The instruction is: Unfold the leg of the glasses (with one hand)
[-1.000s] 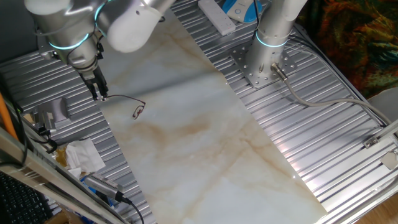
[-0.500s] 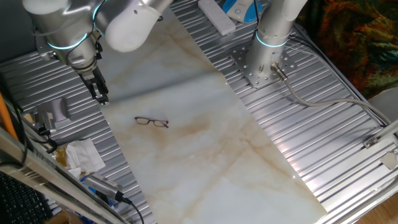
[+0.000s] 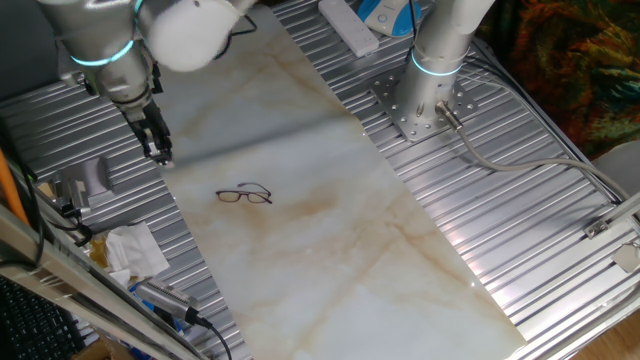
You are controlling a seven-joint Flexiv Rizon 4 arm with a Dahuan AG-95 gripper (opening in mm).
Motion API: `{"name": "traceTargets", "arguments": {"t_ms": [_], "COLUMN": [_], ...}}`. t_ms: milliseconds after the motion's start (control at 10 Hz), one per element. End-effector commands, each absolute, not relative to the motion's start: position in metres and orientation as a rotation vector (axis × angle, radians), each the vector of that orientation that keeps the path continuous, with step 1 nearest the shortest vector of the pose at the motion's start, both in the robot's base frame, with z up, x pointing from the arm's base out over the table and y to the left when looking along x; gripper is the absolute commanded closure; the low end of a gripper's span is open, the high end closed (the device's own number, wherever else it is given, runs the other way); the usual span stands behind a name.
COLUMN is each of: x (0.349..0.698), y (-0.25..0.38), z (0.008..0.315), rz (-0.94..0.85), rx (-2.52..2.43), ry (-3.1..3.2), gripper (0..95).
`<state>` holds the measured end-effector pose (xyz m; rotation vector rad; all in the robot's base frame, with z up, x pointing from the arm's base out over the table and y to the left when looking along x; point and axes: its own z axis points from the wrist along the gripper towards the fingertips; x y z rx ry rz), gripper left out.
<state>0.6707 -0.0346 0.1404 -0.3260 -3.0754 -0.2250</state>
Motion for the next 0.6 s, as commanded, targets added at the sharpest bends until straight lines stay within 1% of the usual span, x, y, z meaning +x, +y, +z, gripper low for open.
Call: {"name": "traceTargets", "arguments": {"t_ms": [100, 500, 600], "x": [0.6690, 0.6736, 0.6741], "y": [-0.0357, -0.0314, -0.0313], "z": [0.1382, 0.1340, 0.1306], "rz": [-0.388, -0.278, -0.226], "rx": [-0.349, -0.375, -0.366], "ry": [-3.041, -3.032, -3.035], "gripper": [95.0, 95.0, 95.0]}}
